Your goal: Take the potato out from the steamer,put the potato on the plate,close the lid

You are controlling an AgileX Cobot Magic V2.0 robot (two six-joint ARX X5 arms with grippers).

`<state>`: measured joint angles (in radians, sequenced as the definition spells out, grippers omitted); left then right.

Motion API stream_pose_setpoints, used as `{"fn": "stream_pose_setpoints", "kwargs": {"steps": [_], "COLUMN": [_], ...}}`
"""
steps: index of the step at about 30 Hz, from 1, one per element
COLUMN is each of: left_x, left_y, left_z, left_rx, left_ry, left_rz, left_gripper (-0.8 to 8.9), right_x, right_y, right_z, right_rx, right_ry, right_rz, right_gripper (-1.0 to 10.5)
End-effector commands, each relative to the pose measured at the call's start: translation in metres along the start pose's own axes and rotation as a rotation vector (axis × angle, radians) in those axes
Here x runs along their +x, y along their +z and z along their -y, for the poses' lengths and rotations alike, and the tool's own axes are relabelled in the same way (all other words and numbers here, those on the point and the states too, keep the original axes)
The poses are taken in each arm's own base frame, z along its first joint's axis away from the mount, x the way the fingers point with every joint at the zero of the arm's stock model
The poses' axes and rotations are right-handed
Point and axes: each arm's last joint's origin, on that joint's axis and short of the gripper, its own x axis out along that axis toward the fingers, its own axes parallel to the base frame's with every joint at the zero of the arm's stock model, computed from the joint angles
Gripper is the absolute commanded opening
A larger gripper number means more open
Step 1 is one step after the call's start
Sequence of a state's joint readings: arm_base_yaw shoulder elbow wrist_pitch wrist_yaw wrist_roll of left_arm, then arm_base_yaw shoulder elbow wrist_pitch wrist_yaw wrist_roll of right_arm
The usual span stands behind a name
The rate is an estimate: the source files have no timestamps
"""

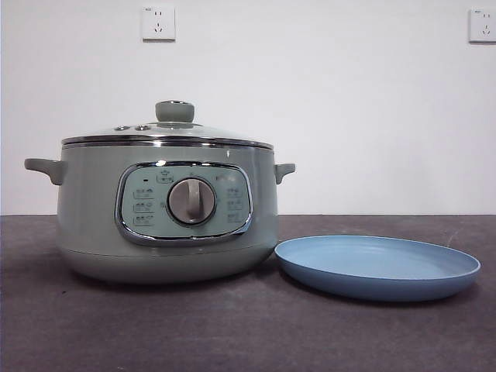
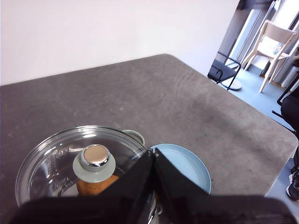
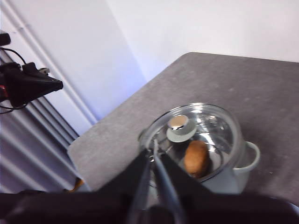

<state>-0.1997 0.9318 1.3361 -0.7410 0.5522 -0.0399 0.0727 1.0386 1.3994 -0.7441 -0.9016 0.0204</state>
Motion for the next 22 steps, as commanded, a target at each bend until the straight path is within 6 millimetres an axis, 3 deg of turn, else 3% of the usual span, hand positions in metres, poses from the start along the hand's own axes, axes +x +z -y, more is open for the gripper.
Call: {"fn": "stream_pose_setpoints", "kwargs": {"steps": [1, 3, 5, 13, 22], "left_x": [0.001, 0.004, 0.007, 0.023, 0.07], "left_y": [0.005, 0.006, 0.006, 0.01, 0.01], "left_z": [0.0, -0.002, -0.004, -0.015, -0.038], "left_rx": [0.028, 0.027, 0.025, 0.021, -0.02], "left_ry": [-0.004, 0.002, 0.024, 0.061, 0.084], "left_rz": [0.016, 0.019, 0.018, 0.024, -0.027], "left_gripper": [1.65, 2.99, 3.97, 4.14, 4.14], "right_x": [-0.001, -0.001, -0.001, -0.001, -0.001], "right_y": [0.002, 0.002, 0.002, 0.002, 0.002], "right_z": [-0.001, 0.0, 0.0, 0.0, 0.0], "right_rx": [-0.027, -0.027, -0.027, -0.027, -0.019], "right_ry": [-0.026, -0.051, -0.071, -0.068, -0.068], "right_rz": [0.006, 0.007, 0.007, 0.007, 0.008], "right_gripper": [3.0, 5.3, 6.5, 6.6, 6.6]}}
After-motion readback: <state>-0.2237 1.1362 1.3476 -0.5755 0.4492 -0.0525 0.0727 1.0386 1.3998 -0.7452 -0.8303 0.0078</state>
